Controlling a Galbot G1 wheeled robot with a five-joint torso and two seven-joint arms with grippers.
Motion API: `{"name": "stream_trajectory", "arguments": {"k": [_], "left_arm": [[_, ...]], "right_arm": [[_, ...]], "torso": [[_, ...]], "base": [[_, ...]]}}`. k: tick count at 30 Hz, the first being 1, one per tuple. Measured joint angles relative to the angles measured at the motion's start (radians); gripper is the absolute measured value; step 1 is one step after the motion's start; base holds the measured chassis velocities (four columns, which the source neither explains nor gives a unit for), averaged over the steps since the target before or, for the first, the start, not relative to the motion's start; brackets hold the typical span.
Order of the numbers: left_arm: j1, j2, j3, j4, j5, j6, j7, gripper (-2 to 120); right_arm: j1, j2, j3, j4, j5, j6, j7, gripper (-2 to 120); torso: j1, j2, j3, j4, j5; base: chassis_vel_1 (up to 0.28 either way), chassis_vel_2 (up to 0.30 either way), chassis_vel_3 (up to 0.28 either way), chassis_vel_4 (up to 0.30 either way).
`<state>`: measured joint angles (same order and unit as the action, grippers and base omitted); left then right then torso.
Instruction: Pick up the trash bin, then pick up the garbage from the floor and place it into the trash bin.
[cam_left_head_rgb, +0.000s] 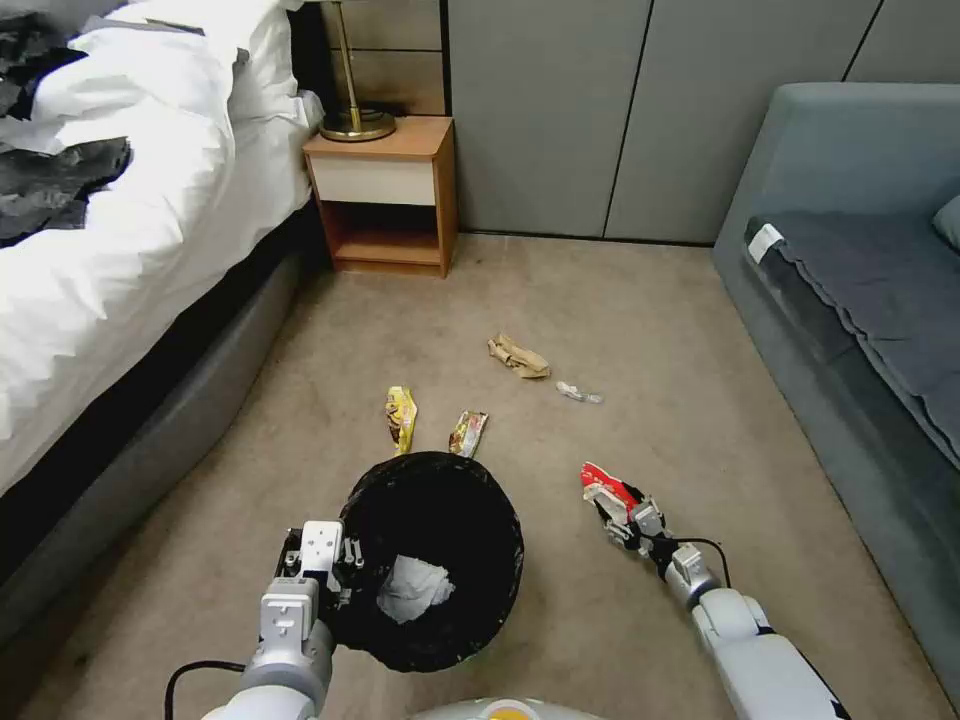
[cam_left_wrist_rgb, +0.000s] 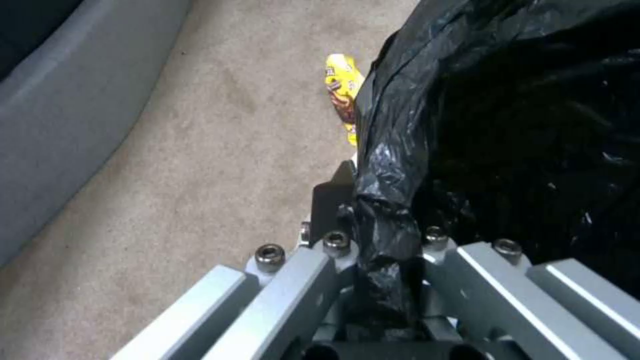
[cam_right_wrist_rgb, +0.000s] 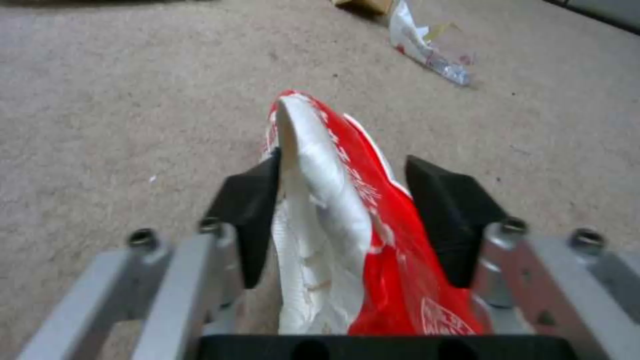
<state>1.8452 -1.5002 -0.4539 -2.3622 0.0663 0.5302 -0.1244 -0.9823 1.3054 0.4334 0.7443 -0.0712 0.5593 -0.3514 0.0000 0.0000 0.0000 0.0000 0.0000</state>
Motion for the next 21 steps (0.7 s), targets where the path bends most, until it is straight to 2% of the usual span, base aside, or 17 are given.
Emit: {"name": "stream_trajectory", "arguments": {"k": [3, 5, 7, 8, 12, 21], "left_arm": [[0.001, 0.0, 0.001, -0.003, 0.001, -0.001, 0.0, 1], [0.001, -0.001, 0.002, -0.003, 0.001, -0.001, 0.0, 1], [0.001, -0.001, 0.003, -0.003, 0.002, -0.001, 0.0, 1], [0.001, -0.001, 0.003, -0.003, 0.002, -0.001, 0.0, 1], [0.001, 0.001, 0.004, -0.003, 0.002, -0.002, 0.0, 1], [0.001, 0.003, 0.006, -0.003, 0.002, -0.004, 0.0, 1]], "right_arm": [[-0.003, -0.001, 0.004, 0.007, 0.002, 0.0, 0.0, 30], [-0.003, -0.002, 0.006, 0.009, 0.002, 0.0, 0.0, 28], [-0.006, -0.002, 0.009, 0.014, 0.004, 0.0, 0.0, 17], [-0.006, -0.002, 0.009, 0.014, 0.004, 0.0, 0.0, 17], [-0.011, -0.003, 0.014, 0.02, 0.006, -0.001, 0.0, 0], [-0.017, -0.004, 0.017, 0.024, 0.007, -0.001, 0.0, 0]], "torso": [[0.0, 0.0, 0.0, 0.0, 0.0], [0.0, 0.0, 0.0, 0.0, 0.0], [0.0, 0.0, 0.0, -0.0001, 0.0], [0.0, 0.0, 0.0, -0.0001, 0.0], [0.0, 0.0, 0.0, 0.0, 0.0], [0.0, 0.0, 0.0, 0.0, 0.0]], "base": [[0.0, 0.0, 0.0, 0.0], [0.0, 0.0, 0.0, 0.0], [0.0, 0.0, 0.0, 0.0], [0.0, 0.0, 0.0, 0.0], [0.0, 0.0, 0.0, 0.0], [0.0, 0.0, 0.0, 0.0]]}}
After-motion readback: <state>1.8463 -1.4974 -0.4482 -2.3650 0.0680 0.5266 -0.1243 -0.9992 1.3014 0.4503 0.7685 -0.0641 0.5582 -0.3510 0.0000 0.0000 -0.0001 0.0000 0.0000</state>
